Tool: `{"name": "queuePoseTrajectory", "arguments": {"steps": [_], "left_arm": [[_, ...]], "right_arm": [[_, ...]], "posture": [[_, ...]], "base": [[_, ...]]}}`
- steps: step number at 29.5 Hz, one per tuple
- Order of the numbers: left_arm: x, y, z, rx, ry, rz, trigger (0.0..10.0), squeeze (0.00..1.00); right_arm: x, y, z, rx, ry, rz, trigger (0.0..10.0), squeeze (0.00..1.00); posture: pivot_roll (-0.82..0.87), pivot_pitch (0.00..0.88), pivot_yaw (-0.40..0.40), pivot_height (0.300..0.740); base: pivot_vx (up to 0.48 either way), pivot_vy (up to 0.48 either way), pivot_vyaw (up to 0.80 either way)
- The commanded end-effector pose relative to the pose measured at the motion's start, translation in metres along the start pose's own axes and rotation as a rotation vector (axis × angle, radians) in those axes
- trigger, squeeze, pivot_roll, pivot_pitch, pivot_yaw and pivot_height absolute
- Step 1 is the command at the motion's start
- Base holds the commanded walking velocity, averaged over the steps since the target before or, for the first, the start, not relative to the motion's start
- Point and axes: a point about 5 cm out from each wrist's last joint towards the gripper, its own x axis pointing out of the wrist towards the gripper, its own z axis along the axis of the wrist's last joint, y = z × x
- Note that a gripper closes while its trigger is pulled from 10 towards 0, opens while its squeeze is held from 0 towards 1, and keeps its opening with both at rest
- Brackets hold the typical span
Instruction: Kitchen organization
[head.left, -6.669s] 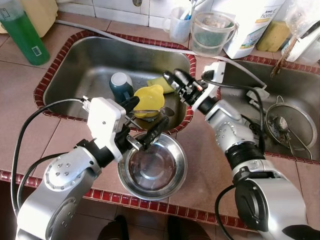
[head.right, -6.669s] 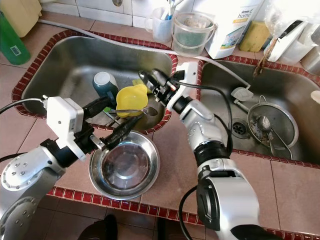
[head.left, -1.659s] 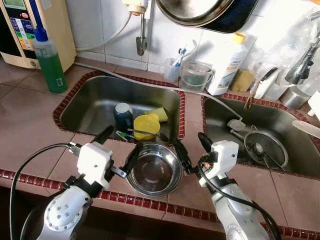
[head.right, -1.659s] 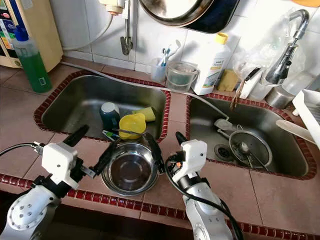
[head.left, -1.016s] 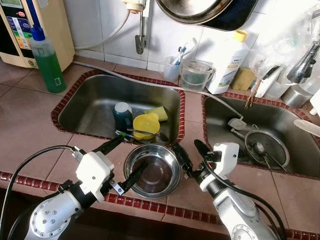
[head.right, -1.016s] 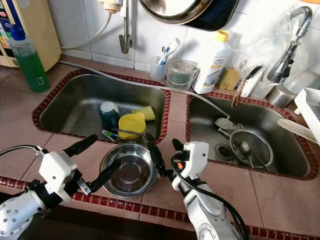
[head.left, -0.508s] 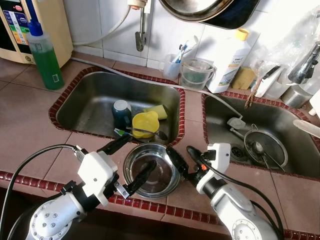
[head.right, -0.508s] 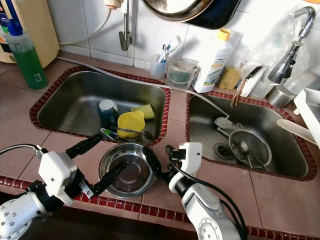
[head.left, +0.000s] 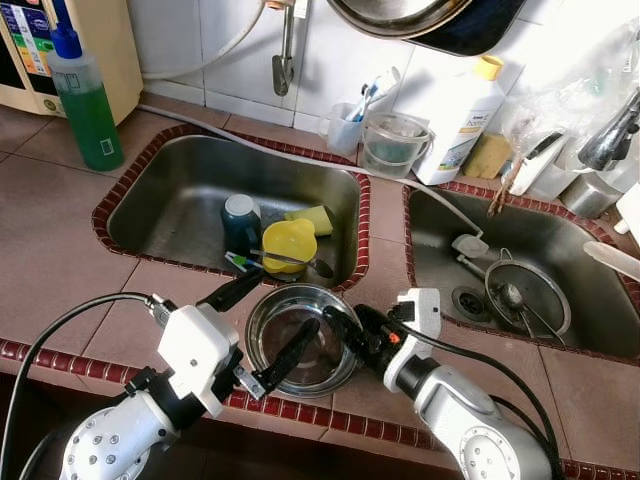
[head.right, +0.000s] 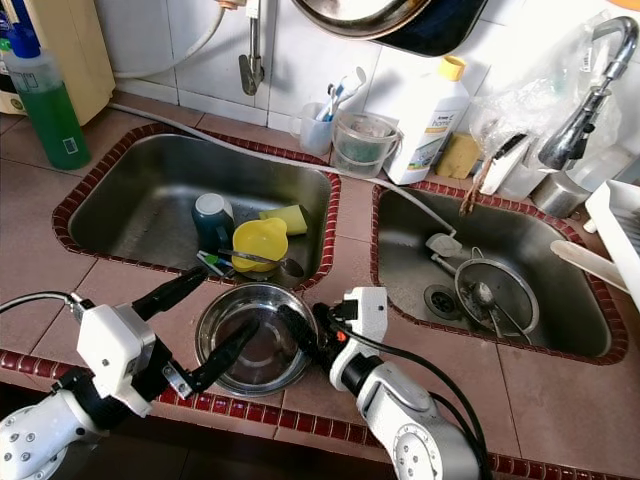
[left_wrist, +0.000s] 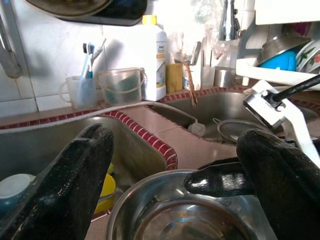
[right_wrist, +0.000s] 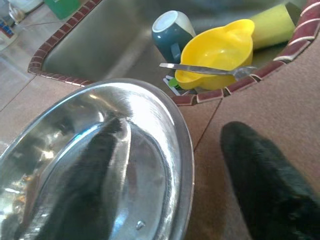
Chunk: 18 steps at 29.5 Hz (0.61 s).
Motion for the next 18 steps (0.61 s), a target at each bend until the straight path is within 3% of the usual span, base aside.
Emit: {"name": "queuePoseTrajectory", "arguments": {"steps": [1,4,6,7,11,18], "left_arm": [[0.000,-0.006,0.001,-0.005,0.001,-0.016,10.0,0.00],[-0.002,-0.007,-0.002,0.000,0.015,-0.025,10.0,0.00],[-0.005,-0.008,-0.009,-0.007,0.048,-0.033,10.0,0.00],[-0.006,-0.008,-0.013,-0.006,0.071,-0.042,10.0,0.00],[-0.008,-0.008,-0.019,-0.001,0.126,-0.059,10.0,0.00],[-0.007,0.005,-0.021,-0.002,0.182,-0.042,10.0,0.00]], "right_arm": [[0.000,-0.005,-0.001,-0.004,0.017,-0.017,0.0,0.00],[0.000,-0.005,0.000,-0.003,0.018,-0.021,0.0,0.00],[0.001,-0.006,0.000,-0.004,0.021,-0.030,0.5,0.00],[0.001,-0.006,0.000,0.001,0.017,-0.026,0.0,0.00],[0.001,-0.006,0.002,0.002,0.010,-0.028,0.0,0.00],[0.001,-0.005,0.003,0.021,-0.003,-0.026,0.0,0.00]], "posture": [[-0.02,0.107,-0.176,0.740],[-0.02,0.103,-0.175,0.740],[-0.03,0.102,-0.173,0.740],[-0.03,0.101,-0.172,0.740],[-0.03,0.101,-0.169,0.740],[-0.03,0.107,-0.158,0.740]], "base": [[0.000,0.000,0.00],[0.000,0.000,0.00],[0.000,0.000,0.00],[0.000,0.000,0.00],[0.000,0.000,0.00],[0.000,0.000,0.00]]}}
